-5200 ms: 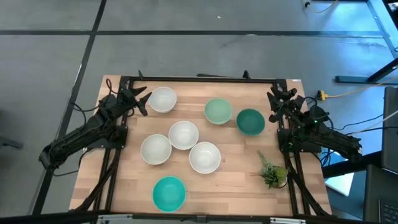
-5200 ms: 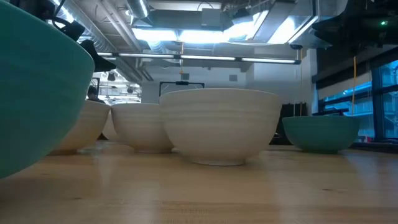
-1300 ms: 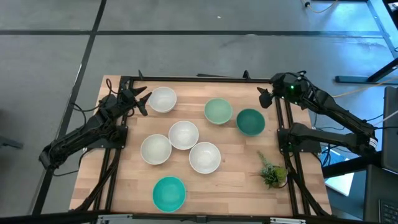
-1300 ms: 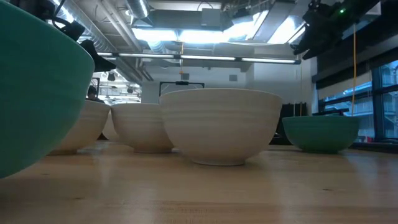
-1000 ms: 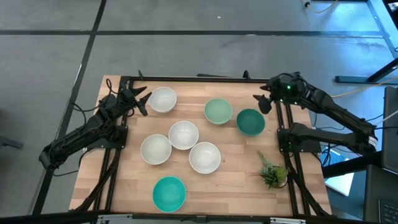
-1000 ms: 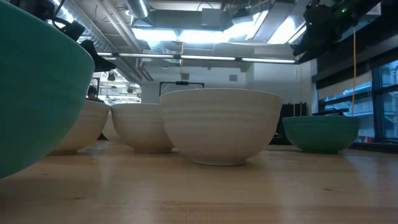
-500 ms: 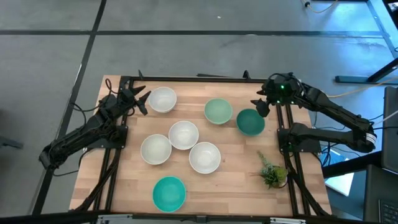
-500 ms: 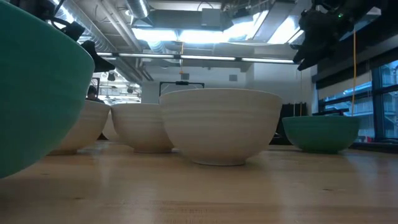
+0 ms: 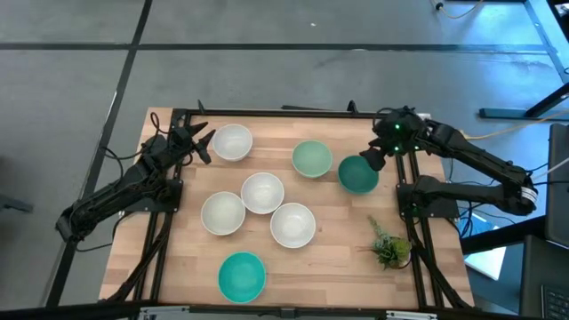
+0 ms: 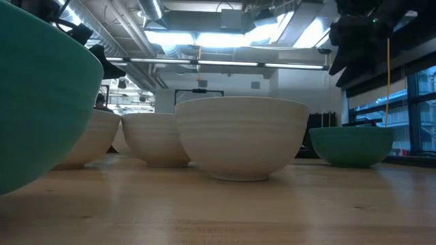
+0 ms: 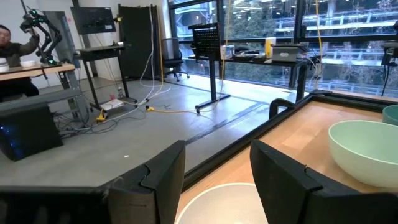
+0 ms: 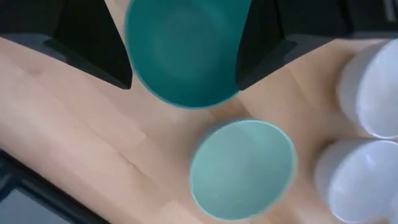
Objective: Nest bowls inside each other
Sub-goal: Stack the dark green bowl on the light green bowl
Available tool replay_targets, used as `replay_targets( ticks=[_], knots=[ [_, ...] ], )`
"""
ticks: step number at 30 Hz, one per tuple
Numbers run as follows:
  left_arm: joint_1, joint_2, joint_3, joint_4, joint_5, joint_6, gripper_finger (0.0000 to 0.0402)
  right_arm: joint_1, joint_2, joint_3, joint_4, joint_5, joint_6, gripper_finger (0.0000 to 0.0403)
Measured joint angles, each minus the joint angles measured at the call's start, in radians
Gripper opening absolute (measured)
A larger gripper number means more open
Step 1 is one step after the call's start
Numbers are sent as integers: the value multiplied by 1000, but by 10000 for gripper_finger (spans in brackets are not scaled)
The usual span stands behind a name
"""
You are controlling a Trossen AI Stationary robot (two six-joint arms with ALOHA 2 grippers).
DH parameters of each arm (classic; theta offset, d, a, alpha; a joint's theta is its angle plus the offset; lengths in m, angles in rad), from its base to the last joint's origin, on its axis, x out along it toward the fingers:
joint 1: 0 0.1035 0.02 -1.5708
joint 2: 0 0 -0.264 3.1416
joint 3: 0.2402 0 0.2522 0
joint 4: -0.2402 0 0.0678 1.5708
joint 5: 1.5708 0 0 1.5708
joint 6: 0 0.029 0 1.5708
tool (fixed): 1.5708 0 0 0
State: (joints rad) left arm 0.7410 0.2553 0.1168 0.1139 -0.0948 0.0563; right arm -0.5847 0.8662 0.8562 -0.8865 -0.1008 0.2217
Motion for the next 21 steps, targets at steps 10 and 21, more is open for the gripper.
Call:
replay_targets(
  ticks=[10, 21],
  knots=[
    [0, 0, 0, 0, 1, 7, 176, -1, 152, 0, -112, 155, 31, 287],
    [0, 0, 0, 0, 3, 8, 176, 0, 298, -43, -121, 153, 63, 287]
  ],
)
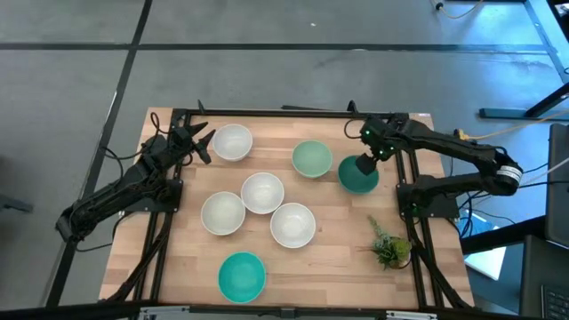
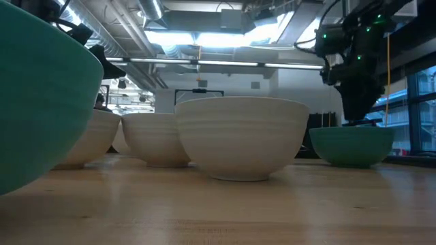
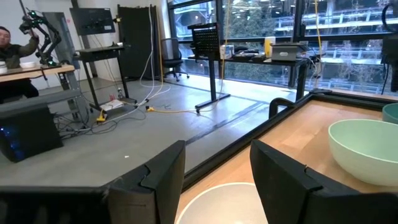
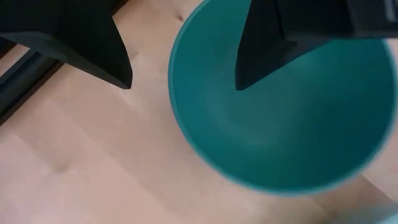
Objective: Nest bowls inside each other
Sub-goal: Stack the dark green bowl on the light green bowl
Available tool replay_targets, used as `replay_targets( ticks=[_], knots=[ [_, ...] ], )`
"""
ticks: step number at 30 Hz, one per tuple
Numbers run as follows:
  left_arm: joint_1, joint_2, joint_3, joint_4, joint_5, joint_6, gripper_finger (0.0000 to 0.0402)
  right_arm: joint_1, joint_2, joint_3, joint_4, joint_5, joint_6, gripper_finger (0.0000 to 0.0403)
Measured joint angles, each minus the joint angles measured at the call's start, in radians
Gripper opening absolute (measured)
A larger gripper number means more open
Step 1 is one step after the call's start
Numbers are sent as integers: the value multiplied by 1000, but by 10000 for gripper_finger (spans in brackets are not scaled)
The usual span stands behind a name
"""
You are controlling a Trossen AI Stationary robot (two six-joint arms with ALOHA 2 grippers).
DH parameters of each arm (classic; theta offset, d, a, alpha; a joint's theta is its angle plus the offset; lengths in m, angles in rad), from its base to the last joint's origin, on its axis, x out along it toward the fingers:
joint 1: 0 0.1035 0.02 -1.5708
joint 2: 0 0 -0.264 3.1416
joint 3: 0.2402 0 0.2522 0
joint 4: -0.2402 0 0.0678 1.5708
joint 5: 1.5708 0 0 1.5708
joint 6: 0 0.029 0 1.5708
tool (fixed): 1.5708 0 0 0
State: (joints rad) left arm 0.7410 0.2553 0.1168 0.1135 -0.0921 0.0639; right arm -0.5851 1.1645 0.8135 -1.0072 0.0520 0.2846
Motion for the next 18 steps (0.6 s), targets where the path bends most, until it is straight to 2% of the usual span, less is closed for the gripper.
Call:
replay_targets(
  ticks=[10, 18],
  knots=[
    [0, 0, 0, 0, 0, -1, 176, 0, 5, -67, 47, -1, 26, 285],
    [0, 0, 0, 0, 0, -2, 176, 0, 5, -68, 47, -17, 29, 234]
  ],
)
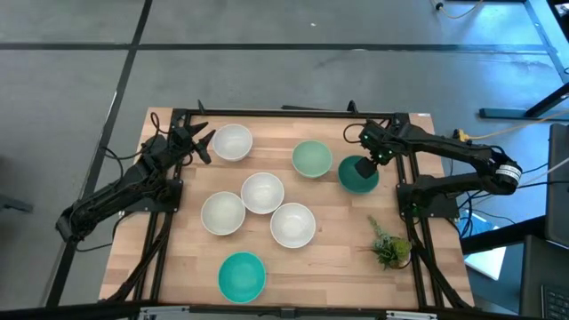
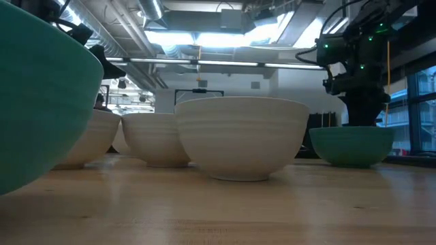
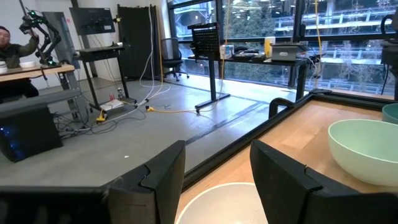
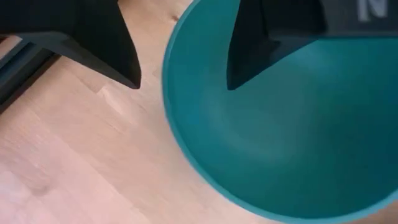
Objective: Nest bowls inside each other
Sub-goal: Stack the dark green bowl on the light green bowl
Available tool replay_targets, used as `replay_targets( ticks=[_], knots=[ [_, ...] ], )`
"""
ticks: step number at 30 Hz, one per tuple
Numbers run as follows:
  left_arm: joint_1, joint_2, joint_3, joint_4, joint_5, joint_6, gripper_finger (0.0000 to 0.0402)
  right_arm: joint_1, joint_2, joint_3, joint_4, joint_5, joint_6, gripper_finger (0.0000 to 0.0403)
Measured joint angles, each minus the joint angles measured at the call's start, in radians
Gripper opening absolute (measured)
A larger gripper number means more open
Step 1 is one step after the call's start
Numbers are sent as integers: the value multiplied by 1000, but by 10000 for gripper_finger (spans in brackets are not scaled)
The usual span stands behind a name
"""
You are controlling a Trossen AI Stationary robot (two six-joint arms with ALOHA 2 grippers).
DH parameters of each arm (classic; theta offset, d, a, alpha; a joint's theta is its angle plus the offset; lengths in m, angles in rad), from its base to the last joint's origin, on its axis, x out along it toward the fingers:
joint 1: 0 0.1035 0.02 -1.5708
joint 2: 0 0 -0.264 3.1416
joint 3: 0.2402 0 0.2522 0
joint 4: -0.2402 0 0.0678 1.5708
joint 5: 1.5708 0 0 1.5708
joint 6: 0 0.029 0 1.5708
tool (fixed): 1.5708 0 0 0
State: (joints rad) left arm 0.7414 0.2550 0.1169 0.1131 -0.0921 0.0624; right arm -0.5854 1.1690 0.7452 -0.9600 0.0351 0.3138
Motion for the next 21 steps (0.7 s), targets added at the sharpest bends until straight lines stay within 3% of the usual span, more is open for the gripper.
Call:
replay_targets(
  ticks=[12, 21],
  knots=[
    [0, 0, 0, -4, 0, 0, 176, 0, 0, 0, 27, -10, 23, 151],
    [0, 0, 0, -27, 0, -1, 176, 0, 0, 0, 27, -11, 23, 135]
  ],
)
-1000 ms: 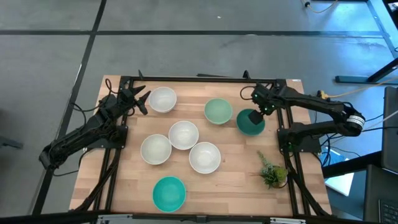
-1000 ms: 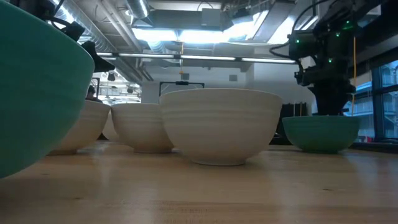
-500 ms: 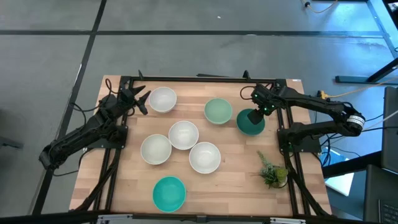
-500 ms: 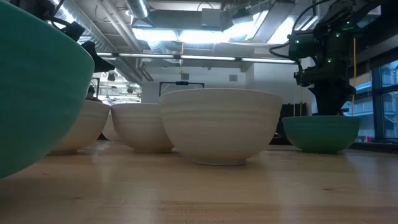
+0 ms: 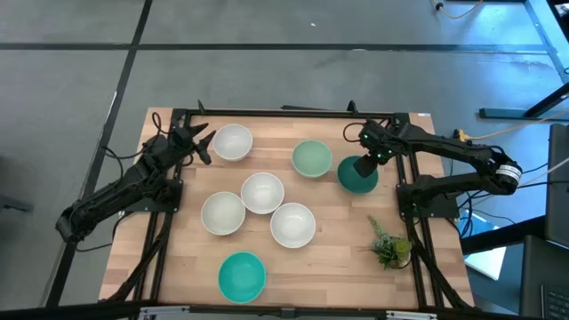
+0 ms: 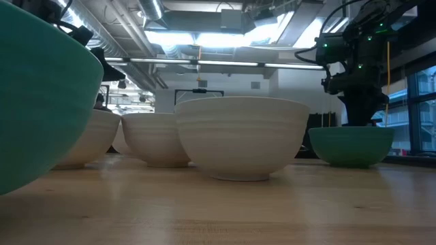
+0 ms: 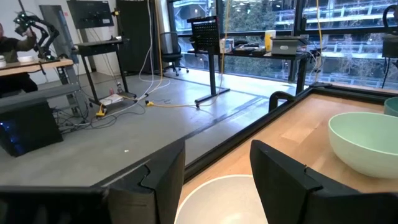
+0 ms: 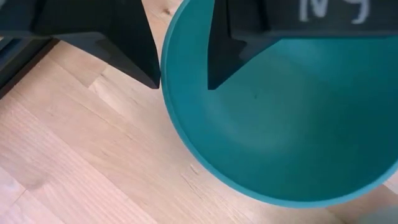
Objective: Nest bowls inside each other
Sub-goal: Stack the dark green bowl on the light green bowl
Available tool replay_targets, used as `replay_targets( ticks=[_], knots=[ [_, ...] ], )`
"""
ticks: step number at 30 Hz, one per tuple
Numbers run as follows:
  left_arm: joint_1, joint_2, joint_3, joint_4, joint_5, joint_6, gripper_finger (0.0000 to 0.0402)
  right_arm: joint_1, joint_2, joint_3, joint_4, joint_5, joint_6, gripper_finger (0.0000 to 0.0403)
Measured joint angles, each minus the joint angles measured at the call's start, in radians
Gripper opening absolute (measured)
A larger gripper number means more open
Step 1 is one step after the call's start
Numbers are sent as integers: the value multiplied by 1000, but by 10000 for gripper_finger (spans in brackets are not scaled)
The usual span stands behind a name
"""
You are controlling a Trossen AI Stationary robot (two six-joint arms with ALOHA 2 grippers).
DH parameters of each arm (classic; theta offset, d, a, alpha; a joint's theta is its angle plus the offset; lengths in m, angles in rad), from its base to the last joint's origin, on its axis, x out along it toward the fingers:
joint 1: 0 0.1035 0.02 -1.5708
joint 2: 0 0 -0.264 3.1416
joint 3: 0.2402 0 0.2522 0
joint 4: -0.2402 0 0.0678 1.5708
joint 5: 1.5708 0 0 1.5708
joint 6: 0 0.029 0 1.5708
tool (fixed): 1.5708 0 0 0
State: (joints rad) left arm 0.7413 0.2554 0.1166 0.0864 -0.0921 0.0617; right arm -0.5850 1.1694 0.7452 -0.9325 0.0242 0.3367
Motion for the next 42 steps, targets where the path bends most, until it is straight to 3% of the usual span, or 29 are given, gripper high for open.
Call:
replay_targets(
  ticks=[26, 38, 42],
  knots=[
    [0, 0, 0, 1, 0, 0, 176, 0, 41, 0, -109, -53, 47, 132],
    [0, 0, 0, 0, 0, -1, 176, 0, 138, 1, 0, -61, 4, 19],
    [0, 0, 0, 0, 0, -1, 176, 0, 138, 2, 7, -80, 0, 14]
  ],
)
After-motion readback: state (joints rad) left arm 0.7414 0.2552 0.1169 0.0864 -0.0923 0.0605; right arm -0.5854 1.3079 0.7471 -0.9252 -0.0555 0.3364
